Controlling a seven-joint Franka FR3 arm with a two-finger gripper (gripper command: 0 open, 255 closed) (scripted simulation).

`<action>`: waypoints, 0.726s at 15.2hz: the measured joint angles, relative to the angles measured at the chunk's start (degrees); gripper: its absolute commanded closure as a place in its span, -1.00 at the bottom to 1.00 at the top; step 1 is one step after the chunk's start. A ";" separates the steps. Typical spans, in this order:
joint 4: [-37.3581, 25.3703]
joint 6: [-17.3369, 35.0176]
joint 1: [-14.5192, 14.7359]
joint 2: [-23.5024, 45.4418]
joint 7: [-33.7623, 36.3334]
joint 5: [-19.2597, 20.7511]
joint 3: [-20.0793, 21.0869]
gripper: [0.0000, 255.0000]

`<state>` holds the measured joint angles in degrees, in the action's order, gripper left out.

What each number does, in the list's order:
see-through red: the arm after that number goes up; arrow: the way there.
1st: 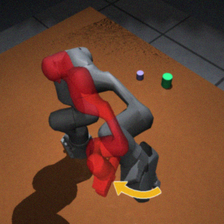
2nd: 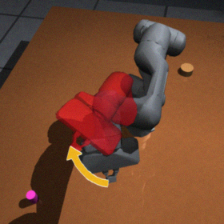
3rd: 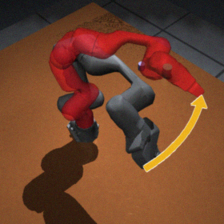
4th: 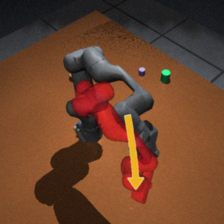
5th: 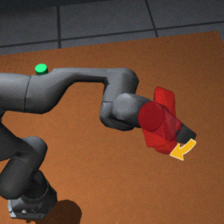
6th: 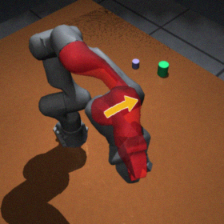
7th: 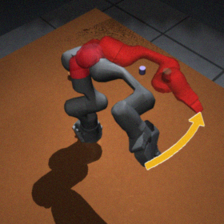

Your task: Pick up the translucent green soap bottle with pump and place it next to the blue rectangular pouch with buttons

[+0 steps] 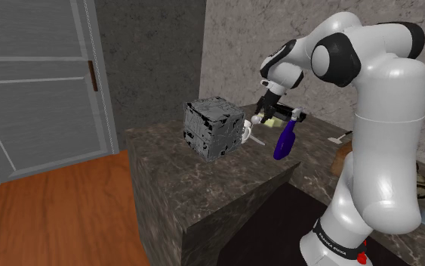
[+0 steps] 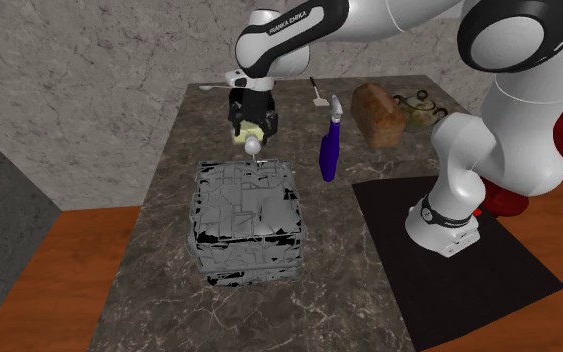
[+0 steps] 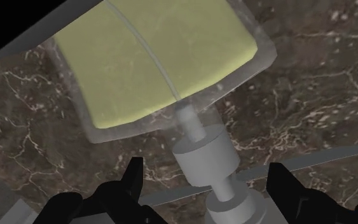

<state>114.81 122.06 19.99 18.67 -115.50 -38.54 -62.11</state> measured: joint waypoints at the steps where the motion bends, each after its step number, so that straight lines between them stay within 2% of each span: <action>1: 0.08 0.14 -0.02 0.11 -0.06 -0.16 0.12 -1.00; 6: 0.18 0.30 -0.06 0.22 -0.15 -0.34 0.23 -1.00; 7: 0.18 0.30 -0.06 0.22 -0.15 -0.34 0.23 1.00; 11: 0.11 0.27 -0.04 0.16 -0.15 -0.33 0.21 1.00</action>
<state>114.92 122.33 19.95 18.83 -115.64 -38.87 -61.90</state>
